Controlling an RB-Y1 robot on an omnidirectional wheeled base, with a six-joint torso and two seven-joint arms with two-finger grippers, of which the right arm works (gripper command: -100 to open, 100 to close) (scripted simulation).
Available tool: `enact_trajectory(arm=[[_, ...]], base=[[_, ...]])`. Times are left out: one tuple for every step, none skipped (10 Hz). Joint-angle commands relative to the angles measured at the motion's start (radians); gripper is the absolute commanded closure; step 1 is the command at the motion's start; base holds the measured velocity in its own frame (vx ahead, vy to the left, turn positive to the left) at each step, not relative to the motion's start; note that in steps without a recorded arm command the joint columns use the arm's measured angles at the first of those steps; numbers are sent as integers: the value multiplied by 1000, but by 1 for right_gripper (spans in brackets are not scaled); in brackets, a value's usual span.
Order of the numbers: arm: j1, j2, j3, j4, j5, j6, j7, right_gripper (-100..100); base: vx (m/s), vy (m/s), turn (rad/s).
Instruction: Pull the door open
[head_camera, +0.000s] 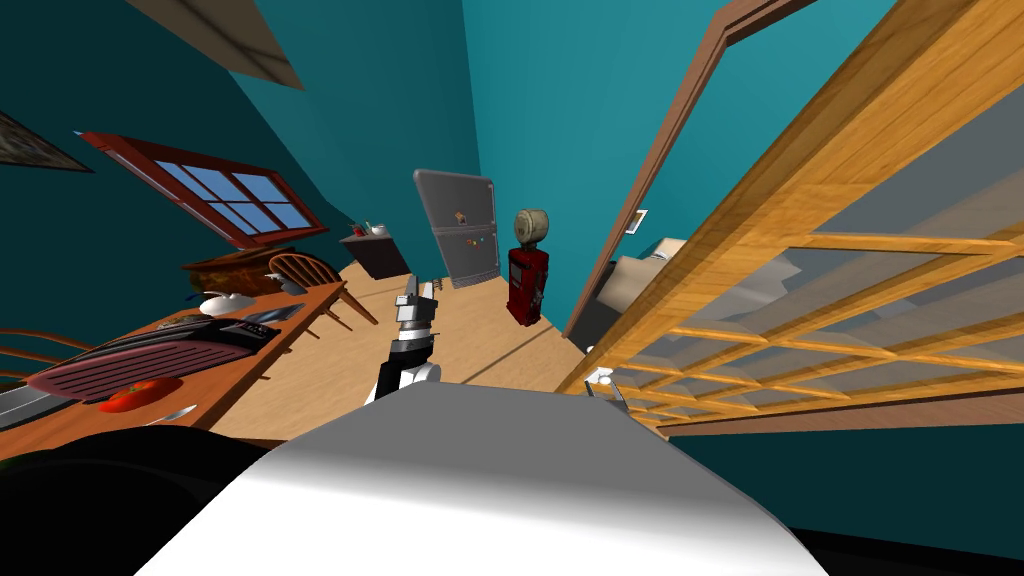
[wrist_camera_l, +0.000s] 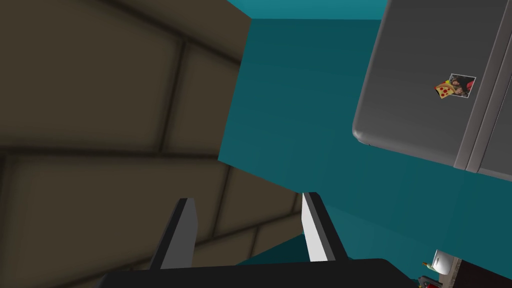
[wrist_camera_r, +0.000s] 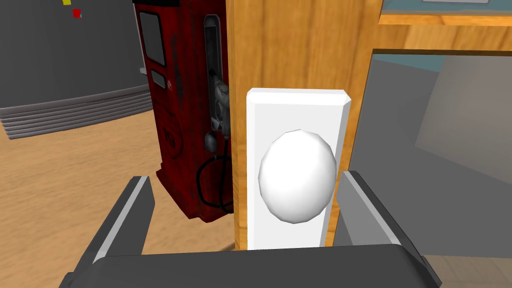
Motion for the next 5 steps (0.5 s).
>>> enact_trajectory(arm=[[4, 24, 28, 0, 18, -13, -11, 100], [4, 24, 28, 0, 18, -13, -11, 100], [4, 24, 28, 0, 18, -13, -11, 100], [7, 28, 34, 11, 20, -27, -15, 100], [7, 28, 34, 11, 20, -27, -15, 100]], base=[[11, -4, 29], [5, 1, 10], [1, 13, -7], [14, 0, 53], [12, -8, 1]])
